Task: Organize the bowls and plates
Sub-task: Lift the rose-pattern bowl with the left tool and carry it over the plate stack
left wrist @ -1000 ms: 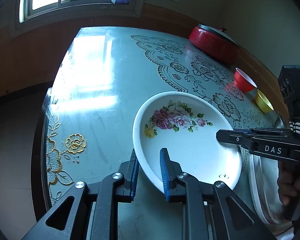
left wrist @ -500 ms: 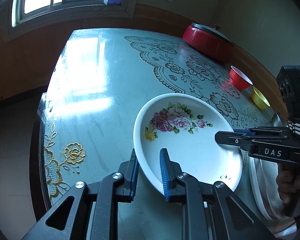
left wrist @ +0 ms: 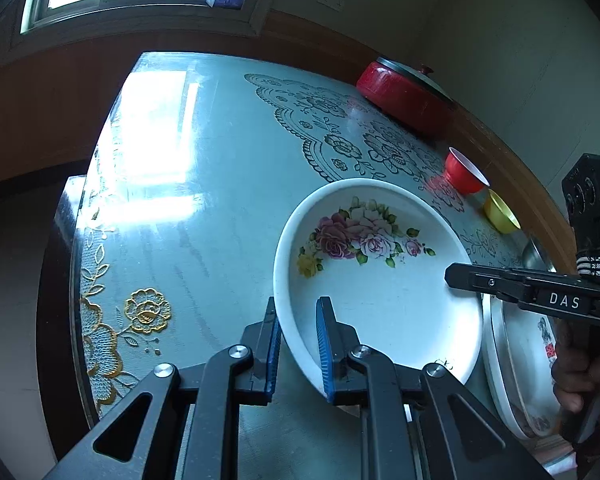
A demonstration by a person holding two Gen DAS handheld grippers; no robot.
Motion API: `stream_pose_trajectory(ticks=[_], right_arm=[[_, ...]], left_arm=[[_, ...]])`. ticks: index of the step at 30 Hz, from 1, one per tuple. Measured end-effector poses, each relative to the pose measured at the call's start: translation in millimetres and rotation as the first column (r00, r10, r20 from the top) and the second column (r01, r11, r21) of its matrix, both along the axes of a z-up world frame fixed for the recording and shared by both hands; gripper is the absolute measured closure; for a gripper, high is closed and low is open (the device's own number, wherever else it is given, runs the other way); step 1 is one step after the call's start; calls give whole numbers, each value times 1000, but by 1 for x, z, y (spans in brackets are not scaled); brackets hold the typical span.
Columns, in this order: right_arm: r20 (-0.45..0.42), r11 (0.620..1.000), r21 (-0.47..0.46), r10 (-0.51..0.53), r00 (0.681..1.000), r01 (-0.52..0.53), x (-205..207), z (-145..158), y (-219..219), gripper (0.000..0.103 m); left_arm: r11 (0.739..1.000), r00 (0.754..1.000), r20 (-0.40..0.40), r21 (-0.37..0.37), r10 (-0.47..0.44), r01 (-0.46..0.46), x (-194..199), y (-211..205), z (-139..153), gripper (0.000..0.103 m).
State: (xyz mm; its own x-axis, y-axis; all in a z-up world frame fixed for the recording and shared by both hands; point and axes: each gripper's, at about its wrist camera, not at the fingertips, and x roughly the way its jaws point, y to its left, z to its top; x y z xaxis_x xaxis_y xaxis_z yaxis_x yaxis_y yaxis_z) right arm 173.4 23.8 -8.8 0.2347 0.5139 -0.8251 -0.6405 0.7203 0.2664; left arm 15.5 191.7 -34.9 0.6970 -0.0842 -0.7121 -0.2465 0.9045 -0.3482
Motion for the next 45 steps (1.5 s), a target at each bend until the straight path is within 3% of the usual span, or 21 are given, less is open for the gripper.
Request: stream_pose_trajectory(ticks=[3, 10, 18, 25, 31, 38, 45], right_arm=[[3, 1000, 26, -1, 1000, 1, -5, 5, -1, 94], [12, 998, 67, -10, 1000, 9, -20, 17, -8, 94], [6, 989, 135, -63, 998, 62, -34, 29, -42, 94], [-5, 971, 189, -146, 989, 144, -53, 35, -95, 94], [-3, 948, 214, -238, 971, 234, -71, 36, -145, 94], [-42, 915, 208, -345, 937, 346, -88, 22, -195, 94], [-57, 883, 190, -426, 903, 429, -100, 14, -229, 94]], left_arm=[[999, 999, 51, -36, 14, -13, -9, 4, 6, 87], [999, 992, 119, -19, 28, -26, -21, 1, 24, 87], [1000, 987, 162, -10, -20, 22, -21, -21, 42, 88], [992, 974, 189, 16, -128, 127, -15, -61, 57, 88], [974, 953, 200, 50, -226, 221, -8, -104, 67, 88], [936, 919, 178, 77, -351, 342, 4, -154, 67, 88], [908, 898, 135, 52, -418, 415, 14, -182, 52, 88]])
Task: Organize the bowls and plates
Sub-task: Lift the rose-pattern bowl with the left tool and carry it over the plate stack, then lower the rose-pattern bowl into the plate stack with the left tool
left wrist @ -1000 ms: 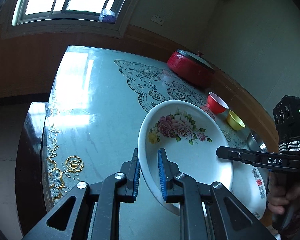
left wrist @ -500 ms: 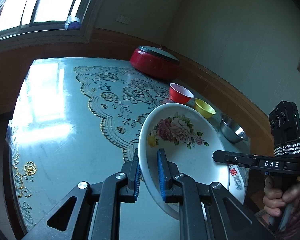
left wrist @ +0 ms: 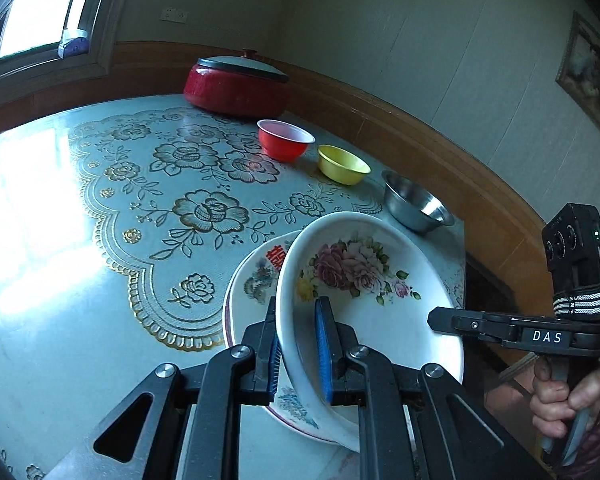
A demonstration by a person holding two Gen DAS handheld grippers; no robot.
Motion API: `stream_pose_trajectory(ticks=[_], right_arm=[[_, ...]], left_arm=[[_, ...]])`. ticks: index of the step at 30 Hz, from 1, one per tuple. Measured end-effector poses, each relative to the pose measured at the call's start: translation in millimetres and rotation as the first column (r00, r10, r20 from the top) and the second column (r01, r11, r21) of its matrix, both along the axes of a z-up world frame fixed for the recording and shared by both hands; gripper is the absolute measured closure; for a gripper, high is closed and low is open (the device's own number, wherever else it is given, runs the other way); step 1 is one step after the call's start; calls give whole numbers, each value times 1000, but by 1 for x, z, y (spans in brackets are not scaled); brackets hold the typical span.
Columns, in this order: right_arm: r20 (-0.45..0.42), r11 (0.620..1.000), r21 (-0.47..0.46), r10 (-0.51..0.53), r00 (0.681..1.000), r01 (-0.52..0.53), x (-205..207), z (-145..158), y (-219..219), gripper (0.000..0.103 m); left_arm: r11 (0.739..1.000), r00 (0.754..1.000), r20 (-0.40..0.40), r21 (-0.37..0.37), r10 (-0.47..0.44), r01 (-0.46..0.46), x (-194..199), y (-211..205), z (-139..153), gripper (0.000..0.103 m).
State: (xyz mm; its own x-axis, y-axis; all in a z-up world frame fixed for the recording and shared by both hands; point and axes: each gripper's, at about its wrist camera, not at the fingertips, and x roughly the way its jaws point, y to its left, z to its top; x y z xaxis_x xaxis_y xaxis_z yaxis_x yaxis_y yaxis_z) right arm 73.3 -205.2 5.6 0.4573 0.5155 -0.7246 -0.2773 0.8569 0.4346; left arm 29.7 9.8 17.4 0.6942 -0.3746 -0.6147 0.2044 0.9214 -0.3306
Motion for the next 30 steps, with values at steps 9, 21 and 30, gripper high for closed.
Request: stream_pose_trajectory(ticks=[9, 21, 30], right_arm=[[-18, 999, -12, -37, 999, 37, -5, -8, -16, 94], [-34, 998, -28, -53, 998, 52, -4, -20, -12, 94], [10, 992, -108, -62, 998, 62, -8, -16, 1, 92]], left_arm=[[999, 999, -7, 38, -34, 34, 6, -18, -1, 88], [994, 998, -25, 99, -53, 56, 15, -19, -7, 87], [992, 997, -24, 100, -70, 72, 17, -17, -9, 87]])
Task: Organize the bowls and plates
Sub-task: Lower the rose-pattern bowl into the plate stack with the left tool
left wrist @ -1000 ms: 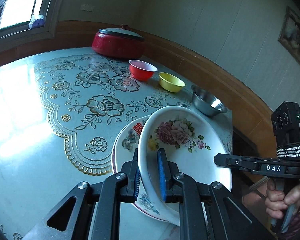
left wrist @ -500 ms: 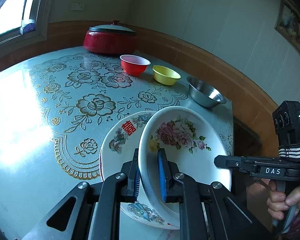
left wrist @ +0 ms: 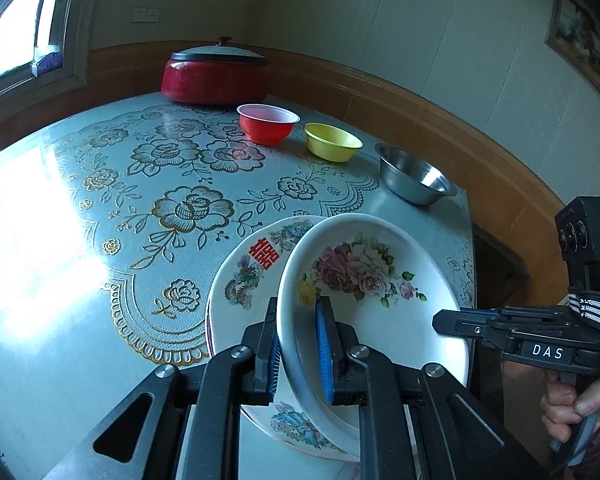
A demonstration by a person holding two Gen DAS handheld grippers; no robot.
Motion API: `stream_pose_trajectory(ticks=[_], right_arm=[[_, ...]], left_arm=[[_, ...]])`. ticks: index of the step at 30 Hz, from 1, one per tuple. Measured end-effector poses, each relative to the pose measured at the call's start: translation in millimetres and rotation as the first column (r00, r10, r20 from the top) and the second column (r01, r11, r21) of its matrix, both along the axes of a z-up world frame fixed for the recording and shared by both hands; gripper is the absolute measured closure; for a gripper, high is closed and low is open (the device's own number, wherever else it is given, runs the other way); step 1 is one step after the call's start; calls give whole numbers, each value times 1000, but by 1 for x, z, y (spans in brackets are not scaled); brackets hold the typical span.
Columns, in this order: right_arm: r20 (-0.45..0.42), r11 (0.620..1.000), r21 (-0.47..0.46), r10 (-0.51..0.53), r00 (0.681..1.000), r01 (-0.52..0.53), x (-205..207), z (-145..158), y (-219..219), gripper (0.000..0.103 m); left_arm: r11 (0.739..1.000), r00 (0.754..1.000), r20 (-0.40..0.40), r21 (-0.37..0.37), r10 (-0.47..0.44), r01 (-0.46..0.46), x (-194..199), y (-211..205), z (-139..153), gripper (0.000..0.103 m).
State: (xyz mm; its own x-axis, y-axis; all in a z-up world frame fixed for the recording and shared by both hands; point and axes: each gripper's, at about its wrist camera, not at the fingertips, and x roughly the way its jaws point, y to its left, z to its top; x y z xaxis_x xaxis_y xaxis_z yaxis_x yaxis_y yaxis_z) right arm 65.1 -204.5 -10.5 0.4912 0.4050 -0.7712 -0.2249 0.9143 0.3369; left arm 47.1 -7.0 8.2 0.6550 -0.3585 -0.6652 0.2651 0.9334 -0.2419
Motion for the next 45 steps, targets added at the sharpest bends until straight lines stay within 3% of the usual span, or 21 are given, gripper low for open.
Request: stream_pose_trajectory(ticks=[7, 15, 31, 41, 45], right_arm=[[72, 988, -156, 21, 997, -10, -7, 3, 19, 89], [99, 978, -209, 26, 995, -5, -9, 3, 26, 88], [121, 978, -208, -2, 993, 27, -9, 1, 29, 88], [131, 975, -222, 12, 991, 17, -10, 1, 35, 76], [116, 989, -144, -14, 993, 31, -9, 2, 24, 76]], left_arm=[[1000, 1000, -12, 22, 19, -18, 3, 1, -6, 87], [999, 999, -19, 29, 28, -27, 5, 3, -9, 87], [996, 998, -26, 74, 50, -48, 22, 0, -16, 88], [983, 999, 33, 178, 43, -48, 19, -11, -18, 87], [974, 997, 59, 220, 40, -53, 16, -16, -20, 86]])
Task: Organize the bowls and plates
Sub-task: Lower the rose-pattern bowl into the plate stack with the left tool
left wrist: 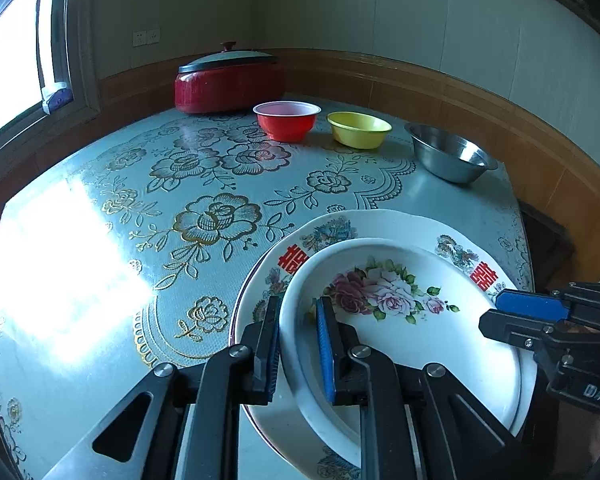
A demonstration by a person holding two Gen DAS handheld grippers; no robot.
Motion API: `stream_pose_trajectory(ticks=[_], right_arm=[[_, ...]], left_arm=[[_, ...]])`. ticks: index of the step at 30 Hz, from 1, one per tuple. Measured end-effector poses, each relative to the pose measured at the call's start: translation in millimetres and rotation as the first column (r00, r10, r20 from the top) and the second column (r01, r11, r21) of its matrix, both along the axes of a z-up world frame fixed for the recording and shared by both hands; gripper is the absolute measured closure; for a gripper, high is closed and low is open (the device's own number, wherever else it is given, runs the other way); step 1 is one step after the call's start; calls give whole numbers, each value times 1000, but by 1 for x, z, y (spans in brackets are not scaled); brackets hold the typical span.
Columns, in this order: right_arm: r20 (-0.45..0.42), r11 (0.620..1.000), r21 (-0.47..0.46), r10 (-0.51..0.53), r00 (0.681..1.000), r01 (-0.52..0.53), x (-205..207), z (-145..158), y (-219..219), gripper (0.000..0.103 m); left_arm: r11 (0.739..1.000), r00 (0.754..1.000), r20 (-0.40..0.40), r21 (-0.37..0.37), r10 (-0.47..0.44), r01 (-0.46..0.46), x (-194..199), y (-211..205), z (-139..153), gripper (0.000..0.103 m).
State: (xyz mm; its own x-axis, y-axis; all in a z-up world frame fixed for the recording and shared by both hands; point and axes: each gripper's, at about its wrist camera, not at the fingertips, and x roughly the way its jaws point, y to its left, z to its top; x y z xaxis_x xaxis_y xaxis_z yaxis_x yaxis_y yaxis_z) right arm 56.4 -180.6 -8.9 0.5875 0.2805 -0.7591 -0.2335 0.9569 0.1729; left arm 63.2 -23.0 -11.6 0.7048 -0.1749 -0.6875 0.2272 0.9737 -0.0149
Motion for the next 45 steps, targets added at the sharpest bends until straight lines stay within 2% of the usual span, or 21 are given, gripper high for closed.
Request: stream_pose_trajectory(ticks=[3, 8, 14, 19, 23, 26, 33, 37, 45], right_arm=[[-16, 997, 72, -17, 1000, 18, 2, 1, -11, 76], [6, 989, 143, -32, 999, 31, -1, 7, -22, 76], [11, 975, 201, -96, 995, 92, 0, 11, -41, 76], [-12, 953, 258, -164, 986, 162, 1, 8, -63, 76], [-59, 944, 281, -161, 985, 171, 2, -1, -72, 76], [-88, 947, 278, -142, 986, 162, -2, -7, -70, 76], [-74, 966, 228, -111, 991, 125, -8, -9, -60, 94], [-25, 987, 127, -99, 995, 101, -13, -5, -46, 94], [-19, 990, 109, -89, 996, 91, -10, -5, -40, 94]], left_arm=[[998, 1000, 22, 61, -9, 8, -3, -8, -2, 85], [997, 999, 28, 80, -14, 12, -3, -10, -4, 83], [995, 999, 29, 95, -22, 20, -3, -13, -4, 79], [998, 1000, 11, 54, -28, 27, -4, -8, -3, 75], [1000, 1000, 1, 4, -27, 27, -7, -2, 1, 75], [1000, 1000, 17, -25, -17, 18, -11, 2, 6, 75], [994, 999, 1, -95, 51, -51, -16, 26, 9, 72], [986, 994, -5, -127, 105, -105, -16, 42, 12, 72], [978, 987, -40, -134, 157, -162, -14, 52, 5, 72]])
